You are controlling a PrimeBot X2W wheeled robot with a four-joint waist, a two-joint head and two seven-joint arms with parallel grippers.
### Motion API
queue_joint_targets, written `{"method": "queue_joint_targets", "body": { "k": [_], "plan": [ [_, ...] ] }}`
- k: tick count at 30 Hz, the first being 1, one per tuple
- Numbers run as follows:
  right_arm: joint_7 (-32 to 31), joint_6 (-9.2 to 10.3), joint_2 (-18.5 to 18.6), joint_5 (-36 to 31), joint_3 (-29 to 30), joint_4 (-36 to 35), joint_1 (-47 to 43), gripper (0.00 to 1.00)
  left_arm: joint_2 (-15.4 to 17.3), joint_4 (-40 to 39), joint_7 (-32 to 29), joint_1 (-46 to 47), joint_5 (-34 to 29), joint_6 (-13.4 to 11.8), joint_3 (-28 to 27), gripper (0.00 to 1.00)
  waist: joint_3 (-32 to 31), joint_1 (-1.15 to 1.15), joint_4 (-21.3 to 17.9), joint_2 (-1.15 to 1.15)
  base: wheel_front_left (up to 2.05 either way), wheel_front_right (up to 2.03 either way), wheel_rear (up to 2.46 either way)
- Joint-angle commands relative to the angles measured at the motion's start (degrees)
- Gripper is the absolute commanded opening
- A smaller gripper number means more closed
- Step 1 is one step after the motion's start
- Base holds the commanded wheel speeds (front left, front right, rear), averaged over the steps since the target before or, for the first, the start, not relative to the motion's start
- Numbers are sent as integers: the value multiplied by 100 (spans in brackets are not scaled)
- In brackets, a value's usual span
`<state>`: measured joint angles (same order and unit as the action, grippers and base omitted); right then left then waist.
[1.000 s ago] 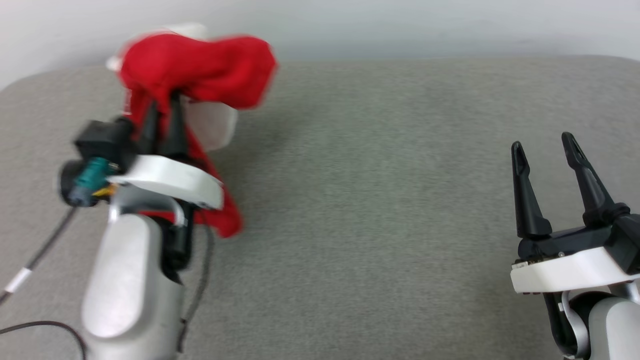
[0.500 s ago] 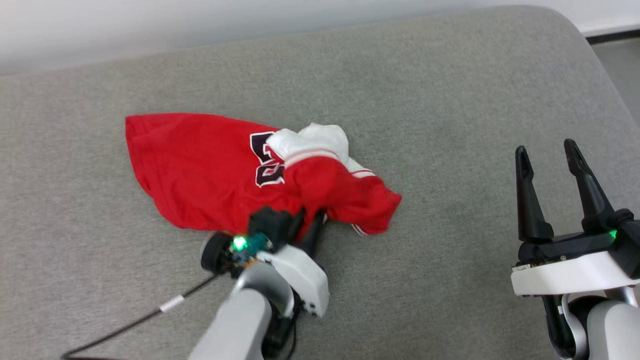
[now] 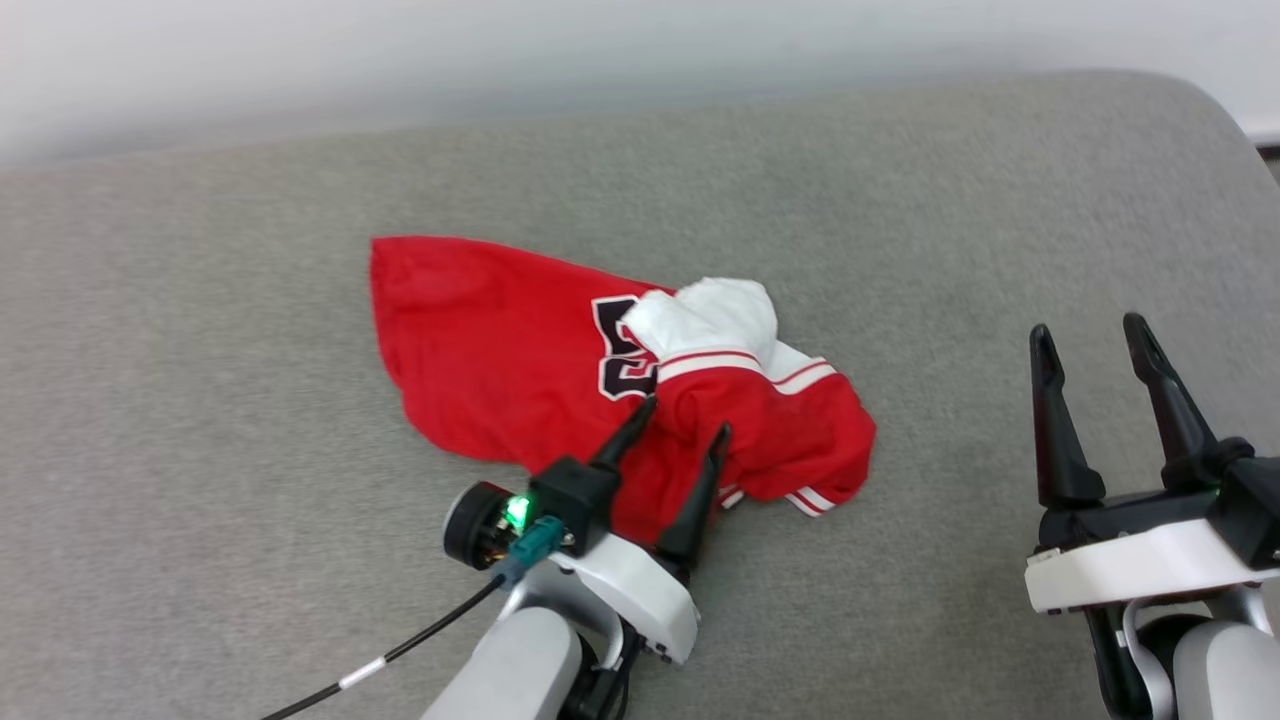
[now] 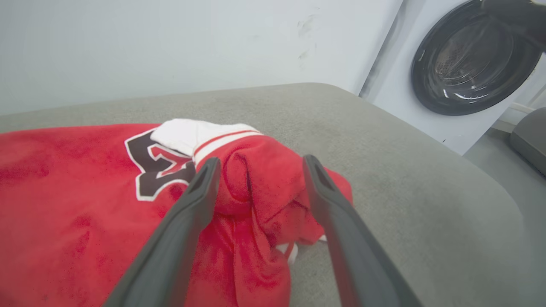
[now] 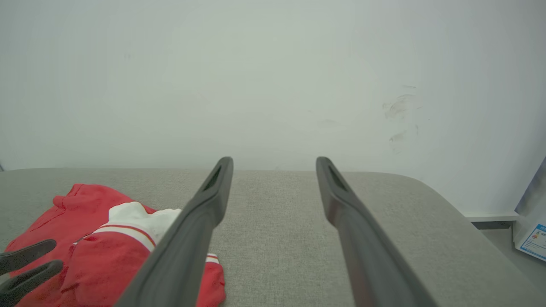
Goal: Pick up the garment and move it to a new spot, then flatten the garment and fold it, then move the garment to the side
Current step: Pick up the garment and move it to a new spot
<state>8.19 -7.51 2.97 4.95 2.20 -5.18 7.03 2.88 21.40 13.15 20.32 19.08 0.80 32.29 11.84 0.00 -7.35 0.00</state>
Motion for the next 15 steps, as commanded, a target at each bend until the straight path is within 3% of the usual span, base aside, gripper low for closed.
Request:
{"method": "queue_joint_targets", "body": {
  "k": [1,8,15],
  "plan": [
    [-40,4,-9,-25,24,-11,-95,100,0,-94,73,-8,36,-84,-92,100,-265,0,256,0,0,0,0],
    [-207,4,-10,-89,107,-16,-302,100,212,-542,195,-313,151,-555,-780,100,-563,0,539,0,0,0,0],
    [-317,4,-9,-86,170,15,-553,100,711,-991,214,-815,206,-796,-1520,100,-750,0,626,0,0,0,0]
  ]
}}
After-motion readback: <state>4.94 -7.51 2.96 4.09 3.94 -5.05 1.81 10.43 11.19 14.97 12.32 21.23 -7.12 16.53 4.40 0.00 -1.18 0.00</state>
